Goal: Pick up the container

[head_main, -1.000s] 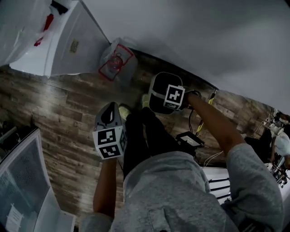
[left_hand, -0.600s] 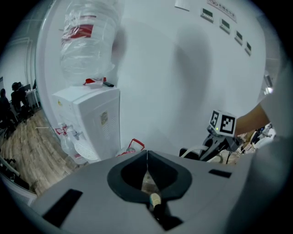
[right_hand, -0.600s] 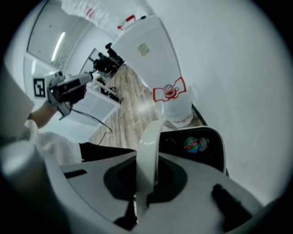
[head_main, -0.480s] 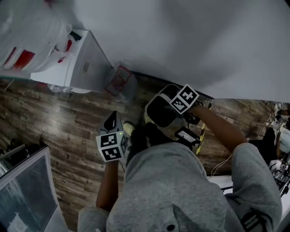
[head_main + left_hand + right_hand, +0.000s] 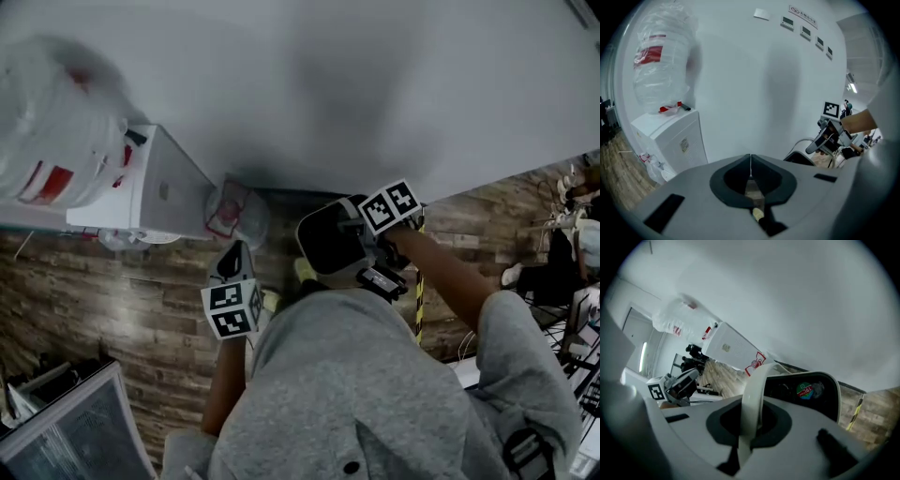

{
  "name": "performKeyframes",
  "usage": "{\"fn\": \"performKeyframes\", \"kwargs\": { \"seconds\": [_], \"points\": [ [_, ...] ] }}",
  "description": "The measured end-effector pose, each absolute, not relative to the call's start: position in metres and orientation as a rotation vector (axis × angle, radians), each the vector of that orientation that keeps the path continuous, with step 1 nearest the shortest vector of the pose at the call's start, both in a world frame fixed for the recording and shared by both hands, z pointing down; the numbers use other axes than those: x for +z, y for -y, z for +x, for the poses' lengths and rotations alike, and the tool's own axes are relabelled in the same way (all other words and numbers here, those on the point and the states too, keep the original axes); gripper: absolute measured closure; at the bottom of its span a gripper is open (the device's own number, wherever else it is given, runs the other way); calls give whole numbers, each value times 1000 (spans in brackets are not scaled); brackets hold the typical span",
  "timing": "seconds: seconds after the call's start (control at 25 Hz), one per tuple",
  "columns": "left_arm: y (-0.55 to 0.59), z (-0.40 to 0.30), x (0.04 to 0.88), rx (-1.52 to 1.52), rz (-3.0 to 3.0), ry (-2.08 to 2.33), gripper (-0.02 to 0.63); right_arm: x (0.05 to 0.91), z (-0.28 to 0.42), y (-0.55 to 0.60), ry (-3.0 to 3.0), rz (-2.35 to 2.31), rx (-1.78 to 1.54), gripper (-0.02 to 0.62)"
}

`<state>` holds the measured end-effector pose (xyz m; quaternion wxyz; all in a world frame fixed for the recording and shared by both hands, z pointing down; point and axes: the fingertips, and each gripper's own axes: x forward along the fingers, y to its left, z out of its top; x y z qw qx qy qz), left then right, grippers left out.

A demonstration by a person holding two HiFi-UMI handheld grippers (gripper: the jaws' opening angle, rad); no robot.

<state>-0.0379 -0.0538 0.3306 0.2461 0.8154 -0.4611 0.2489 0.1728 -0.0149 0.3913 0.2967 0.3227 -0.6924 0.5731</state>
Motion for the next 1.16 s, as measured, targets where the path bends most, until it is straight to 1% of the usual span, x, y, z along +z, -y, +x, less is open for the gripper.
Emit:
{"fn": "performKeyframes", "kwargs": {
  "seconds": [0.2, 0.4, 1.16],
  "points": [
    [55, -27, 320, 700, 2275, 1222, 588, 389, 188, 9, 1814, 984, 1683, 571],
    [54, -25, 316, 719, 2290, 1198, 588, 391, 196, 4, 1799, 1056, 1755, 571],
    [40, -15, 315, 758, 2304, 1178, 588, 395, 197, 0, 1824, 1052, 1727, 571]
  ]
}}
